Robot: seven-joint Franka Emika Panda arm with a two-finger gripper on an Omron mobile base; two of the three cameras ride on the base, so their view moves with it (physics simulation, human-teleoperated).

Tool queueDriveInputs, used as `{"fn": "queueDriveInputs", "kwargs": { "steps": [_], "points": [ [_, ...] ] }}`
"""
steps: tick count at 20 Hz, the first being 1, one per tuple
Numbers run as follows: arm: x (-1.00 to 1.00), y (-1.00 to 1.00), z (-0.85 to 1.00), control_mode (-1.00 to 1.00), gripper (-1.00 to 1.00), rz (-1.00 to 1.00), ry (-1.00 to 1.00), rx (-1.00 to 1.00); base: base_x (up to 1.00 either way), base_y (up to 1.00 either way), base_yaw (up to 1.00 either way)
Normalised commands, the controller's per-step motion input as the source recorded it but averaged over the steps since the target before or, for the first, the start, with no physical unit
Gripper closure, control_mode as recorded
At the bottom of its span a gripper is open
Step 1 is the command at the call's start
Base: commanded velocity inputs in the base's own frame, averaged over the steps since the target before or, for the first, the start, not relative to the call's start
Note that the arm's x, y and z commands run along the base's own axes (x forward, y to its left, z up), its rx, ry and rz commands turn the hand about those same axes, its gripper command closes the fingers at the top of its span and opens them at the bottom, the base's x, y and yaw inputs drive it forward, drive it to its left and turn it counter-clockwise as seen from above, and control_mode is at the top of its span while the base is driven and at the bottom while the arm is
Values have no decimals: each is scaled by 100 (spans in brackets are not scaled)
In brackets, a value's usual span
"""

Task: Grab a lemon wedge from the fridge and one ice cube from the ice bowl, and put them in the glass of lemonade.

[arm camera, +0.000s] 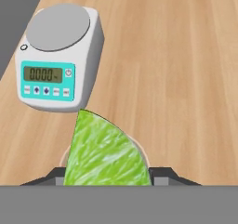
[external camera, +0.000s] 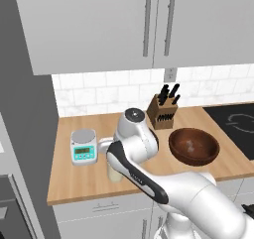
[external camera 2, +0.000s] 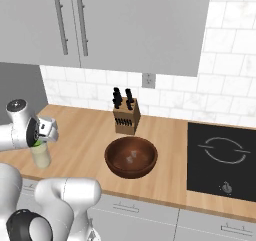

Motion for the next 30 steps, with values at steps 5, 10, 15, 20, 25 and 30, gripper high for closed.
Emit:
{"fn": "queueDriveInputs", "kwargs": {
  "steps": [5, 10, 15, 20, 25, 30],
  "points": [
    [2, 12, 0, -100, 100, 0, 1, 0, 0, 0, 0],
    [1, 1, 0, -100, 100, 0, 0, 0, 0, 0, 0],
    [0, -4, 0, -100, 100, 0, 0, 0, 0, 0, 0],
    [3, 0, 0, -100, 100, 0, 0, 0, 0, 0, 0],
    [10, 0, 0, -100, 100, 0, 0, 0, 0, 0, 0],
    [0, 5, -7, -100, 100, 0, 0, 0, 0, 0, 0]
  ]
}}
